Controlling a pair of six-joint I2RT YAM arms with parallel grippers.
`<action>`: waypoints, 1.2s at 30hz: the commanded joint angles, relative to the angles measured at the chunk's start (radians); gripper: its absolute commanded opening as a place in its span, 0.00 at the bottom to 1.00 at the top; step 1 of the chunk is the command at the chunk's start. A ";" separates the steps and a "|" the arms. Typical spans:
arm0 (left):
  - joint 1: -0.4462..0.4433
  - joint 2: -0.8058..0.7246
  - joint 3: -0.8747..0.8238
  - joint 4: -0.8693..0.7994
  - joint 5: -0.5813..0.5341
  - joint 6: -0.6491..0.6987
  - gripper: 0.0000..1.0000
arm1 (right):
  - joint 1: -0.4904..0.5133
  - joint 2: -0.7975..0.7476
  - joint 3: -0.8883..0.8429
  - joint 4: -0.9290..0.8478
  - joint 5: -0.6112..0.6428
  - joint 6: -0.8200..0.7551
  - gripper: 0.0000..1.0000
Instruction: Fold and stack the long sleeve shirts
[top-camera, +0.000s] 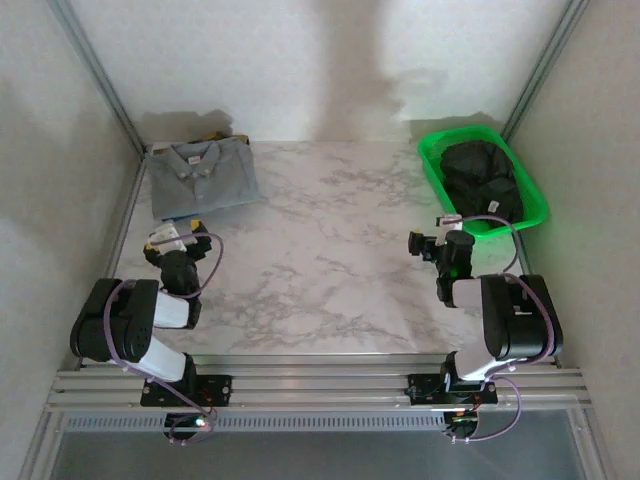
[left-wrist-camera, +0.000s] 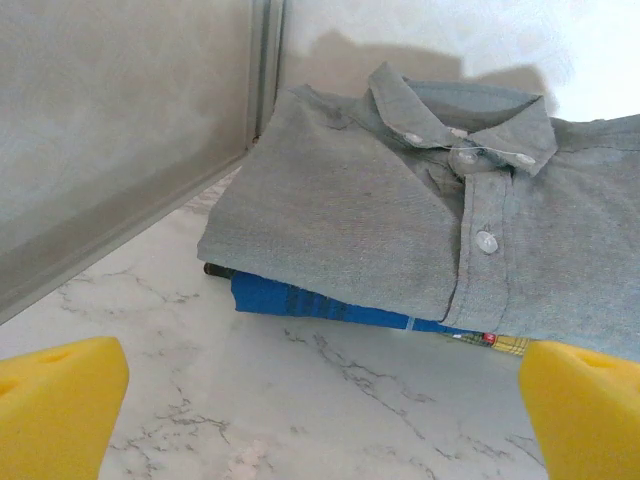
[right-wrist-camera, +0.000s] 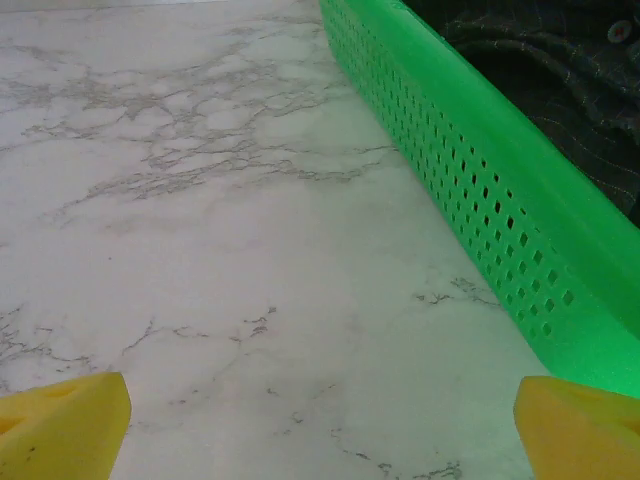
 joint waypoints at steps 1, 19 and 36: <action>-0.001 0.002 -0.006 0.030 -0.025 -0.017 1.00 | 0.007 0.009 0.021 0.003 0.024 0.006 0.99; -0.001 0.002 -0.006 0.029 -0.025 -0.018 1.00 | 0.006 0.009 0.022 0.003 0.023 0.006 0.99; -0.075 -0.593 0.315 -0.883 0.182 -0.146 0.99 | 0.218 -0.504 0.319 -0.960 0.108 0.342 0.99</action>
